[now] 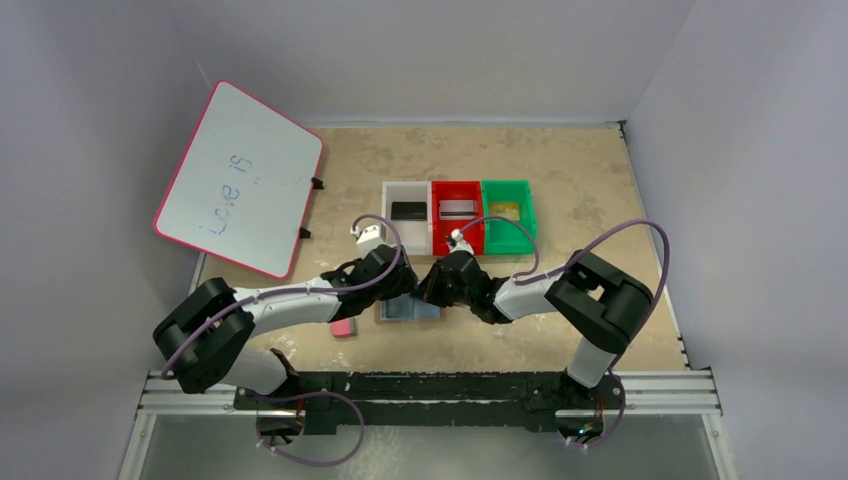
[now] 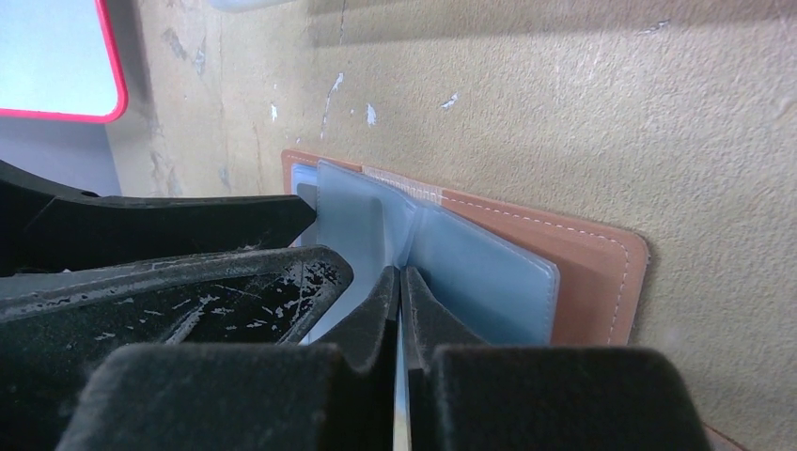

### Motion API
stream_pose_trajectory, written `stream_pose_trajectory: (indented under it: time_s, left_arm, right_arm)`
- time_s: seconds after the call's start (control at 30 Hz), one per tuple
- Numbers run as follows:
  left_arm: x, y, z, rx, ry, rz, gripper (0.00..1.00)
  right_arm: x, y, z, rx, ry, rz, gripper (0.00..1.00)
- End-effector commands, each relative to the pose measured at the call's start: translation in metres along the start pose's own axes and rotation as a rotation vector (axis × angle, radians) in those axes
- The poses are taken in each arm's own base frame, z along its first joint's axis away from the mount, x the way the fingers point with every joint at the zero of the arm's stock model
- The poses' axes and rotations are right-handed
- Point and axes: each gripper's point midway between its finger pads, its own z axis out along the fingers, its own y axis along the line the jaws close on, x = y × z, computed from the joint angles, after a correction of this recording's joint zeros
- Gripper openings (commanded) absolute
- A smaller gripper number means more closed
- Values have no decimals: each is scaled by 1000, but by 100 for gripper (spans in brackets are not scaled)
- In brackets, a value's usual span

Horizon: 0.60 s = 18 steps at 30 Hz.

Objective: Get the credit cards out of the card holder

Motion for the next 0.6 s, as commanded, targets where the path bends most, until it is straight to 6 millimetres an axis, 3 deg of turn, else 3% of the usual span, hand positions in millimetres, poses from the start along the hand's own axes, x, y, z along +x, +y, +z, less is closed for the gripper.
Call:
stream_pose_trajectory:
  time_s: [0.0,0.17,0.33,0.57]
  left_arm:
    - [19,7,4,1,58,-5,66]
    - [21,5,4,12,65,-10,66]
    - [20,6,3,9,61,-12,66]
    - [18,5,1,13,56,-14,66]
  right_arm:
    - [30,-76,-5,254,99,-25,8]
    - [27,-76,-9,267,82,-20,27]
    - [22,-77,-13,289,59,-9,32]
    - [20,-80,-14,313,56,-16,3]
